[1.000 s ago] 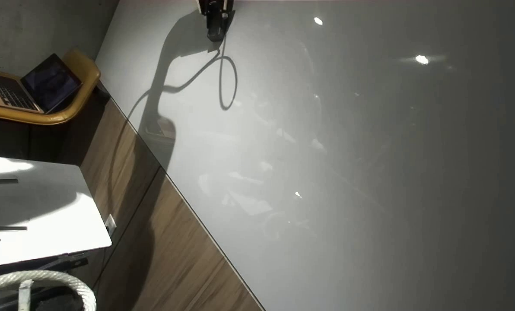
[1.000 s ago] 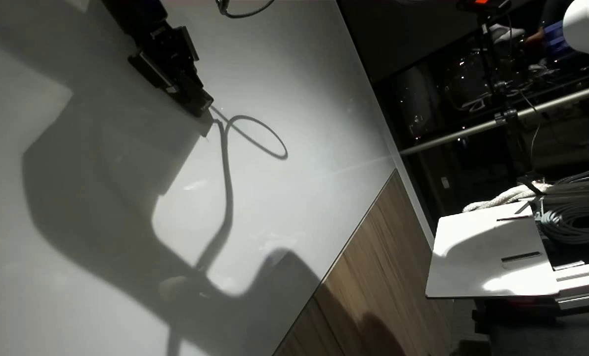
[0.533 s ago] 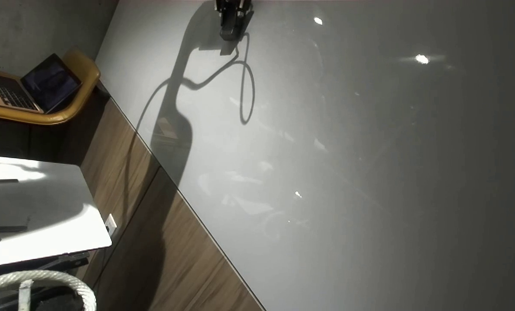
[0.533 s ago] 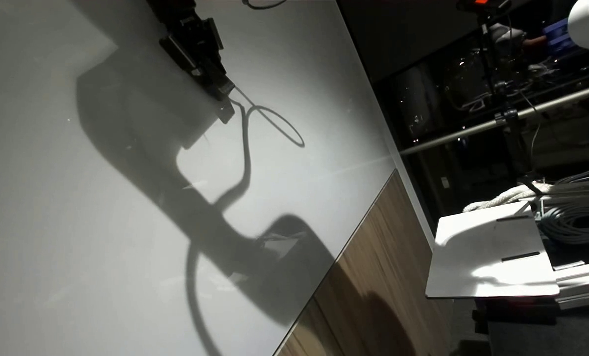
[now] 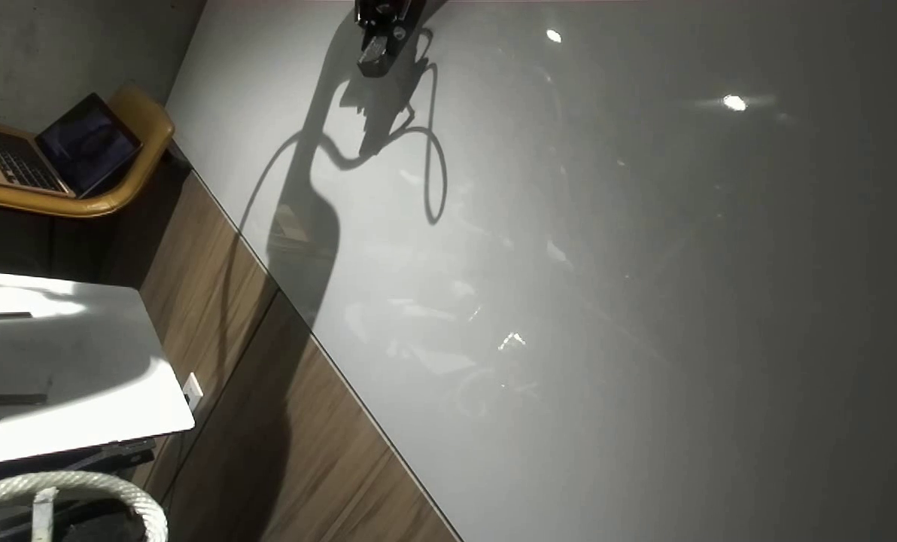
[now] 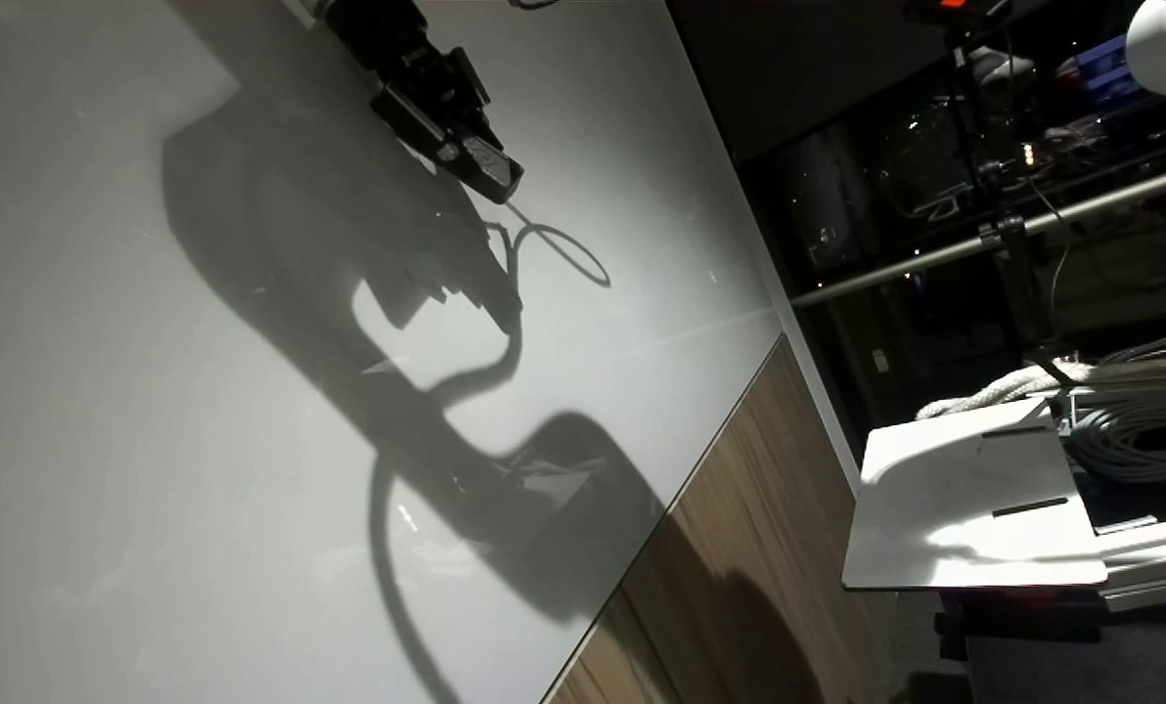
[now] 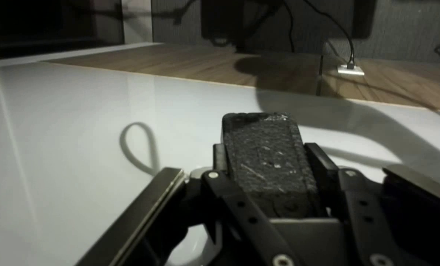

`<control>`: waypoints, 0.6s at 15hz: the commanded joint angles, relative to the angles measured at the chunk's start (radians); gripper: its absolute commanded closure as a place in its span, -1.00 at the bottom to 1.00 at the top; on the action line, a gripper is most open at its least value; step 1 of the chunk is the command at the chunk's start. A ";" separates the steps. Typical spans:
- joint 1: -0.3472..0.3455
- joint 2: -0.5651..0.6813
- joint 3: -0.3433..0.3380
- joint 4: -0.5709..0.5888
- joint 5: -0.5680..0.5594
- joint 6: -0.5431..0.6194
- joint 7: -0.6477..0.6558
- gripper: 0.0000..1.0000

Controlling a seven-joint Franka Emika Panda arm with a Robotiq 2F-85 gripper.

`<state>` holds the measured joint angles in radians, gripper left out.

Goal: Erase the drawings on the whiteboard

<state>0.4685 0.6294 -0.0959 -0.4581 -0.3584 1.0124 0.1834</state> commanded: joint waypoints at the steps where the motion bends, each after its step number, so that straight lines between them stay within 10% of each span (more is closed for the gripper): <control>1: -0.019 0.015 0.024 0.029 0.034 -0.123 0.004 0.43; 4: -0.027 0.018 0.040 0.020 0.065 -0.267 -0.006 0.43; 5: -0.022 -0.089 0.021 -0.200 0.115 -0.194 0.030 0.43; 9: -0.022 -0.132 0.037 -0.307 0.130 -0.212 0.034 0.43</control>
<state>0.4585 0.5821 -0.0814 -0.6266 -0.2562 0.8006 0.1900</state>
